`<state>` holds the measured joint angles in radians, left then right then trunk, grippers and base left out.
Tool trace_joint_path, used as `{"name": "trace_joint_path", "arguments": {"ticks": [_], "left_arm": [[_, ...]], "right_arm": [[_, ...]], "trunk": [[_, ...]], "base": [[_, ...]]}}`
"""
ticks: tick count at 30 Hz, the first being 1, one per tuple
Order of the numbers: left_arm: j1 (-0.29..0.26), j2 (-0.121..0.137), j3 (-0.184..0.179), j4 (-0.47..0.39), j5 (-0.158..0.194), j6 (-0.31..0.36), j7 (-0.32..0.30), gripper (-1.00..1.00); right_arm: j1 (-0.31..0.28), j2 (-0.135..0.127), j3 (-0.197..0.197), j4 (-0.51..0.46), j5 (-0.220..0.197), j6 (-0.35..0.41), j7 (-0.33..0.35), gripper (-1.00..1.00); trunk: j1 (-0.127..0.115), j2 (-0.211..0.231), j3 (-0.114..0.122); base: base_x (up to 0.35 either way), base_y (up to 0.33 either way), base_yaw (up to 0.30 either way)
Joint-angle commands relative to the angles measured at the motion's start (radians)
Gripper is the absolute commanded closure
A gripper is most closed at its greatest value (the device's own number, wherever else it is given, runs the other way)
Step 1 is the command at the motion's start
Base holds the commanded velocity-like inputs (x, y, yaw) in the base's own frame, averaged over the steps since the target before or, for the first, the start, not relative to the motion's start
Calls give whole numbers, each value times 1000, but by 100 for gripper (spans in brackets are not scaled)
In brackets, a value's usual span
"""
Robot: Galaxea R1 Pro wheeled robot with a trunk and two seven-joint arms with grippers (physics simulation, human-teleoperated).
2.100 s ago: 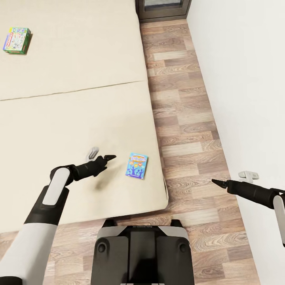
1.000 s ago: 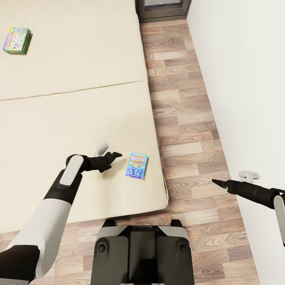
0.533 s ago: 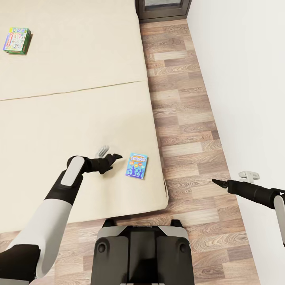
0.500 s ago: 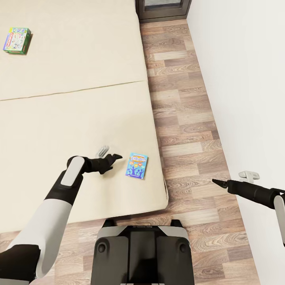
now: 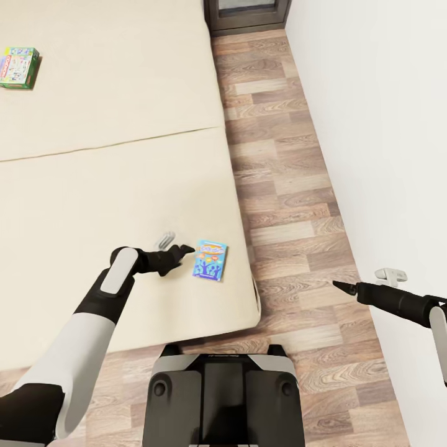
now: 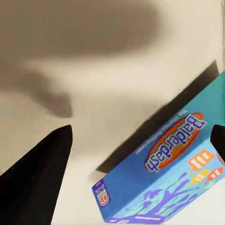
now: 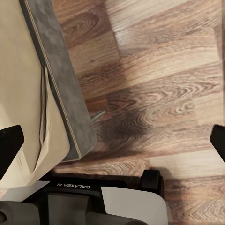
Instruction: Put all the toys in the child's room - the three board games (two on the bed and one on the table), the two jigsaw puzzles on the table, and the tennis ball on the table - inside the toy box on the table in the child's room.
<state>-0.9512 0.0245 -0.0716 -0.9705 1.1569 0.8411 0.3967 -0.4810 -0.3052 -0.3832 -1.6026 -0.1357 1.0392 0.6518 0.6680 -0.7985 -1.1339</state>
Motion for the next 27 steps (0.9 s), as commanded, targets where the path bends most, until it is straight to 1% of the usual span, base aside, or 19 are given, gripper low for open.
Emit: {"name": "trace_joint_path", "arguments": {"ticks": [1, 11, 20, 27], "left_arm": [[0, 1, -3, 0, 18, -3, 8, -100], [9, -2, -16, 4, 20, -32, 6, -100], [16, -2, -19, 5, 22, -44, 5, -100], [19, -3, -20, 5, 24, -48, 4, -100]], "right_arm": [[-1, 0, -1, 0, -7, 8, -2, -100], [-1, 0, -2, 0, -7, 8, -2, -100], [-1, 0, -2, 0, -6, 8, -2, -100], [-1, 0, -3, 0, -7, 8, -2, -100]], "trunk": [[0, -1, -1], [0, -1, -1], [0, -1, -1], [0, -1, -1]], "base": [[0, 0, -147], [-5, -6, -70], [-91, -100, -19], [-43, -46, -5]]}}
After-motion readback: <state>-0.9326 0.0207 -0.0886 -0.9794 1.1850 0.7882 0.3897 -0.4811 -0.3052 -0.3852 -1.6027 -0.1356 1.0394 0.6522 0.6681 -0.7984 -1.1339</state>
